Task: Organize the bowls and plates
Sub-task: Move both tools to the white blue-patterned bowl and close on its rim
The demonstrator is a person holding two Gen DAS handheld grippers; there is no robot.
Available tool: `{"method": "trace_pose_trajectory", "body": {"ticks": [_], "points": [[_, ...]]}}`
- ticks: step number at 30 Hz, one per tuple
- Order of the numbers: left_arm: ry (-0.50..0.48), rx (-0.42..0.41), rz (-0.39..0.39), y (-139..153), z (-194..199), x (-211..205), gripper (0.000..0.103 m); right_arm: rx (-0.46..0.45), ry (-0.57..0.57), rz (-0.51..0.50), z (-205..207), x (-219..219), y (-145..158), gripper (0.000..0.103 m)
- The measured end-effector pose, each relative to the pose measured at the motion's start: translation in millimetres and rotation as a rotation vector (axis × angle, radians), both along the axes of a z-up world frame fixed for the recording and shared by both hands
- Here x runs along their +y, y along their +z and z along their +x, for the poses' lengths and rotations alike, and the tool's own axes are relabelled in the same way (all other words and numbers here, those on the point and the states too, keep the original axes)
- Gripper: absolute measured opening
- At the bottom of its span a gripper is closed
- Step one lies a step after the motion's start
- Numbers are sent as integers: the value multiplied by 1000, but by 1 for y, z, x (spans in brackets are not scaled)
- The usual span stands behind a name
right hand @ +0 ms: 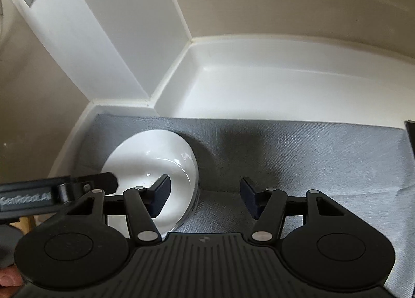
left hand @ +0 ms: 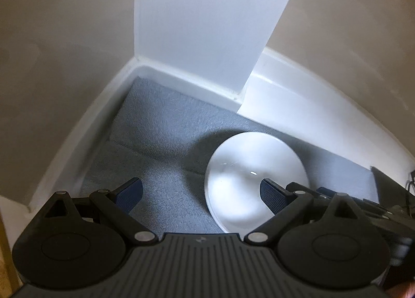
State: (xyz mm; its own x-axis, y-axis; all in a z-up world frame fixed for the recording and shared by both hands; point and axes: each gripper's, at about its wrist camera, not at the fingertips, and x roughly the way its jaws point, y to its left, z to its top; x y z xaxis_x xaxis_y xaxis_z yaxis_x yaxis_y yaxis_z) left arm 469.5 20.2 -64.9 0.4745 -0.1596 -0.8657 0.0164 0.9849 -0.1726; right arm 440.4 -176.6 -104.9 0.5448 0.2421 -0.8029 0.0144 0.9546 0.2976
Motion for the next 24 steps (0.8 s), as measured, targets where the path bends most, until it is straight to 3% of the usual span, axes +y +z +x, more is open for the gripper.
{"method": "trace_pose_trajectory", "body": {"ticks": [10, 13, 14, 17, 19, 20, 21, 24], "points": [[22, 50, 32, -22, 18, -5, 99, 39, 17, -35, 16, 4, -20, 54], [24, 71, 41, -26, 21, -5, 97, 52, 25, -33, 19, 7, -27, 45], [22, 82, 39, -28, 22, -5, 91, 56, 28, -30, 22, 9, -28, 42], [11, 123, 12, -35, 25, -4, 57, 51, 46, -24, 24, 12, -30, 32], [-1, 111, -12, -33, 24, -3, 41, 44, 73, -23, 23, 14, -28, 23], [-18, 119, -39, -32, 24, -3, 21, 39, 90, -24, 23, 17, -28, 17], [-31, 134, -60, -31, 25, -3, 12, 35, 103, -26, 23, 19, -27, 13], [-49, 121, -37, -28, 21, -6, 12, 34, 112, -47, 22, 24, -25, 12]]}}
